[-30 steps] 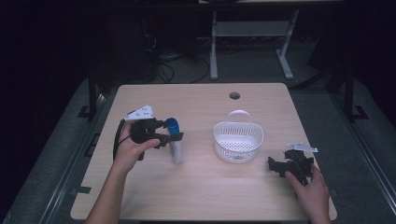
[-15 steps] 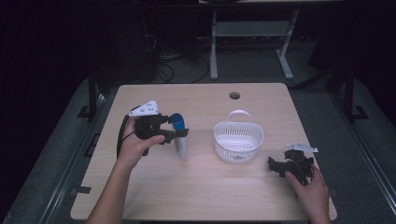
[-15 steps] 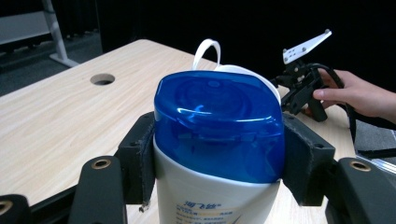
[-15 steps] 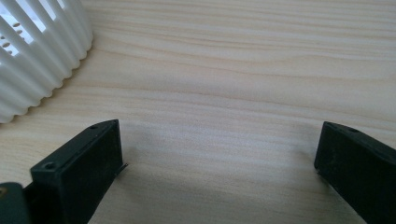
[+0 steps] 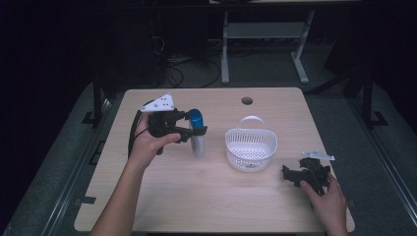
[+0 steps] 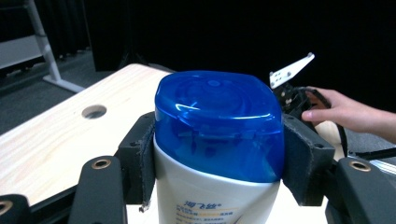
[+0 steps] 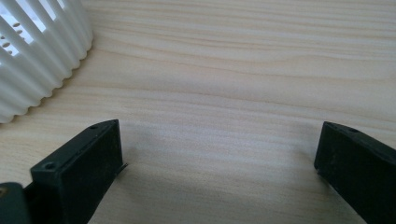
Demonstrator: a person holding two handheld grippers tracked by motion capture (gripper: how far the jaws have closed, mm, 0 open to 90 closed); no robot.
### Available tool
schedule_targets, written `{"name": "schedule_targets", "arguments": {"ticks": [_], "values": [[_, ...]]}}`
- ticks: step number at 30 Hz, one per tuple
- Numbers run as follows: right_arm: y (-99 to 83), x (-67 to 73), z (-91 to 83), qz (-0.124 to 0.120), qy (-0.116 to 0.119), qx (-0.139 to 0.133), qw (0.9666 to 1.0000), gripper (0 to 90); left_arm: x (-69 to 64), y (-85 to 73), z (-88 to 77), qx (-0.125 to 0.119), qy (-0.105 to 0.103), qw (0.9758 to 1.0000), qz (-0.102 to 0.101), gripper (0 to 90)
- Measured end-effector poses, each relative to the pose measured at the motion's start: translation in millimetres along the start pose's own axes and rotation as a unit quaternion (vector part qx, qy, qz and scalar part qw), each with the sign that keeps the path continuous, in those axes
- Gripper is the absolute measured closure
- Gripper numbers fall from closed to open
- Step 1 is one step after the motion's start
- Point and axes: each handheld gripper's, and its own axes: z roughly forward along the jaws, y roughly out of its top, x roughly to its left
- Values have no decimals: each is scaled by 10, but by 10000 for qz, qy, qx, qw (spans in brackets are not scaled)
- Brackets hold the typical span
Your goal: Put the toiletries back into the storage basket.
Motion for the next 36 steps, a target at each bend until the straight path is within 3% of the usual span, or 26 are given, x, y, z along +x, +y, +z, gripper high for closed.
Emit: {"name": "schedule_targets", "arguments": {"ticks": [6, 23, 36], "values": [[0, 0, 0, -1, 3, 5, 10000, 5, -20, 167, 96, -39, -92, 9999, 115, 373], [0, 0, 0, -1, 2, 0, 10000, 5, -51, 443, 392, -129, -325, 9991, 259, 373], [0, 0, 0, -2, 1, 0, 10000, 5, -75, 511, 621, -137, -415, 9986, 306, 373]]}}
